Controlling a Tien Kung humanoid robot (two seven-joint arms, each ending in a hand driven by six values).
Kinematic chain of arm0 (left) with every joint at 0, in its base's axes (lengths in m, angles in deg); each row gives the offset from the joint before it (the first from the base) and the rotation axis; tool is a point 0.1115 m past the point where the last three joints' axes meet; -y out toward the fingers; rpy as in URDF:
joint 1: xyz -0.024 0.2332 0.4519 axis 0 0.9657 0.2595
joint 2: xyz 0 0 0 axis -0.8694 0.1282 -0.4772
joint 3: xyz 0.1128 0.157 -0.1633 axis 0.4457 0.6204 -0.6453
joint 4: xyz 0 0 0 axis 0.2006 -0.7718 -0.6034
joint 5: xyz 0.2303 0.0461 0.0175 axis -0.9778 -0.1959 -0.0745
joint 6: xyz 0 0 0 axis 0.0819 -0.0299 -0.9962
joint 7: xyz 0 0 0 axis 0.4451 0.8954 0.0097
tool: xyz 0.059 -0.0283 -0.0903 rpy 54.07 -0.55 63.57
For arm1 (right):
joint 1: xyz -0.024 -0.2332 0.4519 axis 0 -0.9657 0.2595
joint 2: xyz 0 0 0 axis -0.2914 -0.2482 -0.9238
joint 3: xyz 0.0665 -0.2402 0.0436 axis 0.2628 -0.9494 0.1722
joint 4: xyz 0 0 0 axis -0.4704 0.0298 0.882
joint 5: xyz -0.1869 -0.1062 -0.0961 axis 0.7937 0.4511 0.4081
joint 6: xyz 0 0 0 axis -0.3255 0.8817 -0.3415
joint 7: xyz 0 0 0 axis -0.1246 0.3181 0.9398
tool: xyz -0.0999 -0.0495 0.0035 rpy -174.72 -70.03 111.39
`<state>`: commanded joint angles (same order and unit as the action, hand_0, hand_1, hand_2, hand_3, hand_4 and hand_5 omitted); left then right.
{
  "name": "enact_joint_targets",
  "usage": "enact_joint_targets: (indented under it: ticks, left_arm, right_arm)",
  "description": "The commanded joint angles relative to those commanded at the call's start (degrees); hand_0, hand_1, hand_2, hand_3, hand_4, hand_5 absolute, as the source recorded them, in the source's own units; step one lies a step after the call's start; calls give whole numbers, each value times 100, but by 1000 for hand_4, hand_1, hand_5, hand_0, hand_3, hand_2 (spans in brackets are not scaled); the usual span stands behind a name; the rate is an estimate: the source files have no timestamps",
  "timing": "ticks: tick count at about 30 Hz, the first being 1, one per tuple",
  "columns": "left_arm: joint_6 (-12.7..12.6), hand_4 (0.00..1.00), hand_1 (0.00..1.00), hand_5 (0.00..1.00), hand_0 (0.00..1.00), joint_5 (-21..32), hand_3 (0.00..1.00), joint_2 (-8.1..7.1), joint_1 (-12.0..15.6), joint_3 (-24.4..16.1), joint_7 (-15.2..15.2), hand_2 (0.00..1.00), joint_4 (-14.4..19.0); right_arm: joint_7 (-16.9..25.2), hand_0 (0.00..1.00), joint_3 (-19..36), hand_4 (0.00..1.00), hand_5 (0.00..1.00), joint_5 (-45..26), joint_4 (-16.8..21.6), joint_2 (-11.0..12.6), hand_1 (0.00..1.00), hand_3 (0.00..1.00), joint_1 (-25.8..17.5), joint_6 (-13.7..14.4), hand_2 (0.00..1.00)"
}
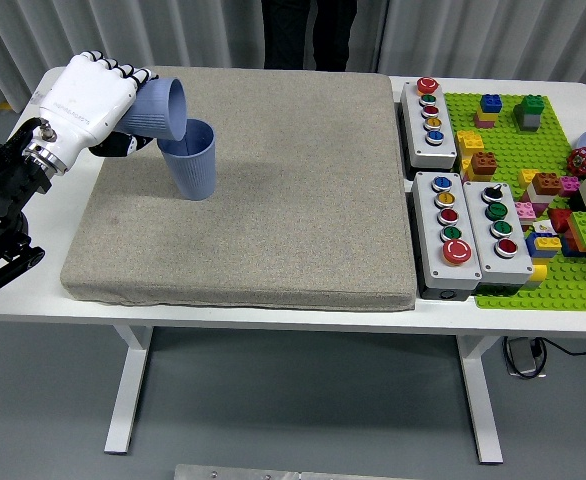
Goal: Pick cup pour cup place
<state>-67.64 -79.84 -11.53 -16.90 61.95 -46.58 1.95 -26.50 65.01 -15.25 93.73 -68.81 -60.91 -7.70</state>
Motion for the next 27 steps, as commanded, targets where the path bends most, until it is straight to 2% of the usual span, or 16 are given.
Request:
enact_joint_targets:
  ticks: [11,15,22,24,27]
  left_arm:
    - [-19,784,437,320,462,0,470,23,61,-97,-4,499,52]
    - [-131,782,437,320,462,0,470,34,78,-89,-44,499,79]
    - [-167,781,437,320,462,7,470,35,85,-134,-58,498,64]
    - [-146,781,437,320,462,102,470,55,156,-306,-97,498,68]
    - [-49,781,437,322,463,627,470,138,459,-915,-313,499,140]
  right_arm:
    - [1,676,-6,2,217,-19,0,-2,616,577,9,6,569]
    - [-3,675,0,2,216,-14,0,-5,616,577,5,5,569]
    - [-3,675,15,2,214,2,0,-3,616,578,14,2,569]
    - [1,675,15,2,214,7,-1,-2,616,578,19,2,569]
    - [8,675,9,2,214,-15,-2,-8,615,577,16,8,569]
